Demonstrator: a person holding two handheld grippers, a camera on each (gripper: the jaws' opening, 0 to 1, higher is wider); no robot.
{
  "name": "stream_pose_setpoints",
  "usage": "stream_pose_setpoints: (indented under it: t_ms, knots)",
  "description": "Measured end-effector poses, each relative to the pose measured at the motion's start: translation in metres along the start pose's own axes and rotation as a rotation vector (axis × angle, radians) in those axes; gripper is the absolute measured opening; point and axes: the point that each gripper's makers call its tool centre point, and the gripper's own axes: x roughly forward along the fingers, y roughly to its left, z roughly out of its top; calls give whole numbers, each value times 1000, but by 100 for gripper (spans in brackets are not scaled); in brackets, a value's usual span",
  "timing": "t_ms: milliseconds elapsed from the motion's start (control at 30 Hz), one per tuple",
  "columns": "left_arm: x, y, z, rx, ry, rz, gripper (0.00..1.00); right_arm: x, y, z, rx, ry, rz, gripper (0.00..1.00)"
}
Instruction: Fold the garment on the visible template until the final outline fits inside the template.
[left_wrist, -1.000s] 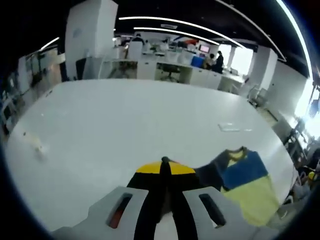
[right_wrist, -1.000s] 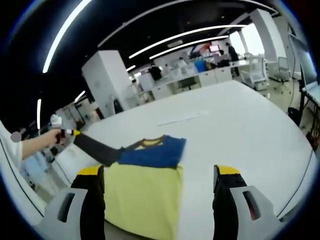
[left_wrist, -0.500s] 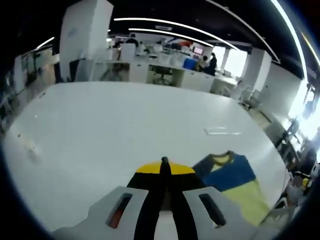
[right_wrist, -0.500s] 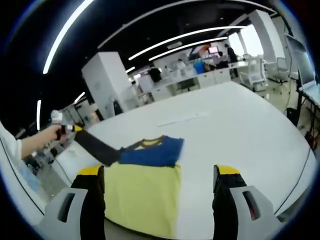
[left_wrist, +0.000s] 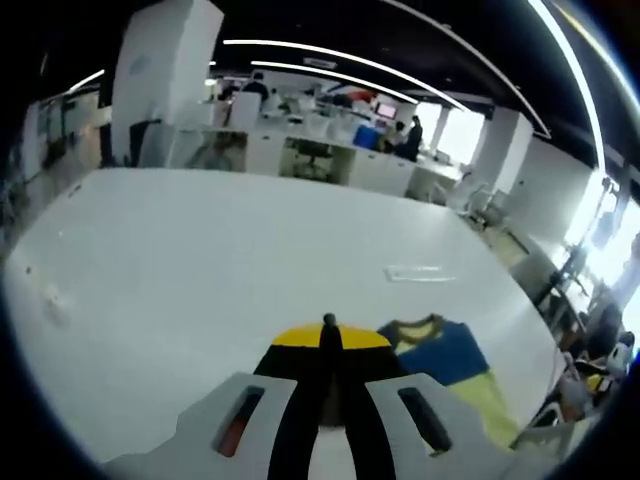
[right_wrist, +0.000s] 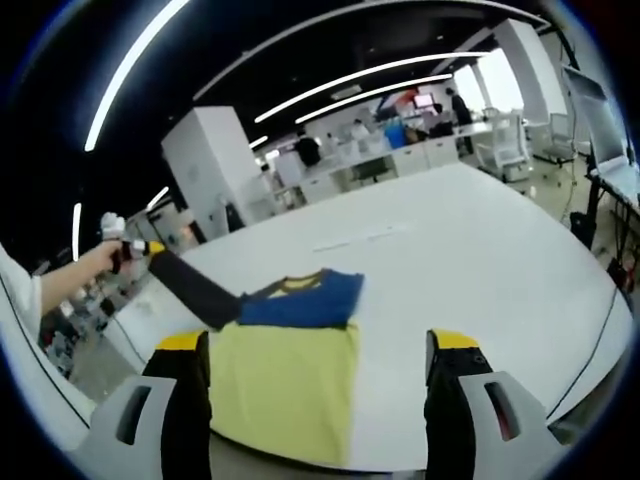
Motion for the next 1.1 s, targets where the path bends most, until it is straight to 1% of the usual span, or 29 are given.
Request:
stream_pose_setpoints:
  t_ms: [233,433,700,933,1100]
  knots:
    - [0,-23,9,2,-11,-39,0,-3,0,0,-4,0,0,88]
    - [0,-43,14,19,-18,-77,0,-5,-2,2,-5,-5,2,88]
    - [-2,-67,20,33,-26,-116,0,-9,-5,0,-1,-4,1,88]
    - [-1,-90,22,46,-26,-152,0,-15,-8,-1,7,-11,-3,88]
    - [-1,-111,22,58,-25,-187,0,-20,-11,-3,13,-13,-9,88]
